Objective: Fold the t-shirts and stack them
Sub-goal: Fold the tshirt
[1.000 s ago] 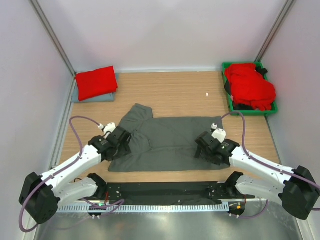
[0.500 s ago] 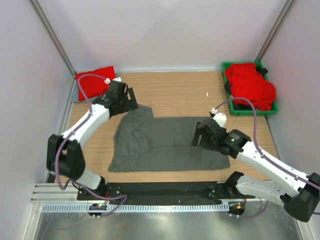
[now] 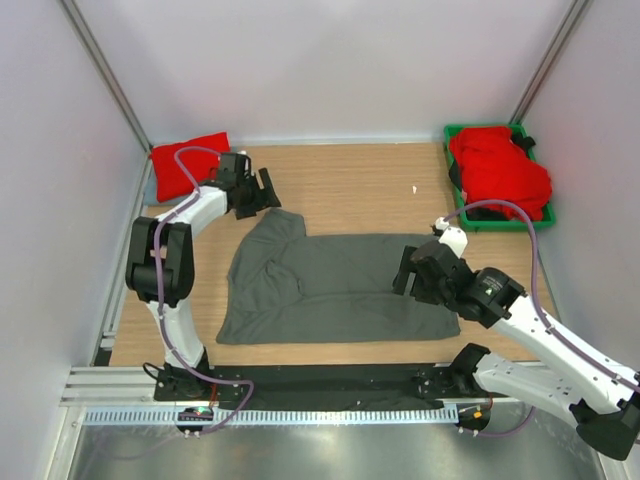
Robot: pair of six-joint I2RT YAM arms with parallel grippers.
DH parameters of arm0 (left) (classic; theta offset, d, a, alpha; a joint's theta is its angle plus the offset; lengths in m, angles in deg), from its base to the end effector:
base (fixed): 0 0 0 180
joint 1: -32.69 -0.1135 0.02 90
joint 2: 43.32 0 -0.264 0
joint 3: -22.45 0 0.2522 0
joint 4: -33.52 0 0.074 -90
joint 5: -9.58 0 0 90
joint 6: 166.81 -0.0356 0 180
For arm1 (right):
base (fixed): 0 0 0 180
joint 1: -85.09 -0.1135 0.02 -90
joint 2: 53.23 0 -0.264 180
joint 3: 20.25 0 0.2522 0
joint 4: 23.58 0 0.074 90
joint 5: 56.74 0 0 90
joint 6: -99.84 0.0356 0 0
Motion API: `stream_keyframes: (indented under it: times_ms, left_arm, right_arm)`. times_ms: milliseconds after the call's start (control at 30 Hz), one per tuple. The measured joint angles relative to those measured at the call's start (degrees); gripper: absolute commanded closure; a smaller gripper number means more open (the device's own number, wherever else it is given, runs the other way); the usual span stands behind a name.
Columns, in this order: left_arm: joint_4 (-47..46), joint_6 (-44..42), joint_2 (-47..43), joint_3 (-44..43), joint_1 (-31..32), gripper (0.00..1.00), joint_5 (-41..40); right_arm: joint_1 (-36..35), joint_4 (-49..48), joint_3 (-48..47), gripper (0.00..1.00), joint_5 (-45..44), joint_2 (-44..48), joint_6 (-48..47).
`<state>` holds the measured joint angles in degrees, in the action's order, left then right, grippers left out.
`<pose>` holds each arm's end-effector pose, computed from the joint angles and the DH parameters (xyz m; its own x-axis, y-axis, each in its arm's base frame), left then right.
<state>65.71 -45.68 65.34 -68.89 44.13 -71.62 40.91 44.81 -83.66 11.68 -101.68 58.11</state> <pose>0.4068 -0.0879 0.2055 -0.7897 -0.3614 -0.4957 -0.1342 0.8902 -0.4353 0.1184 0.0968 0.2902 -0.7497 0.2391 -0.6170 0.1031 0.9633 0.2480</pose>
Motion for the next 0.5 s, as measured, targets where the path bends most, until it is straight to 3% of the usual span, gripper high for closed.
stream_keyframes:
  times_ms: [500]
  left_arm:
    - [-0.9,1.4,7.0,-3.0,0.2,0.28,1.8]
  right_arm:
    - [0.0,1.9,0.0,0.14,-0.2,2.0,-0.1]
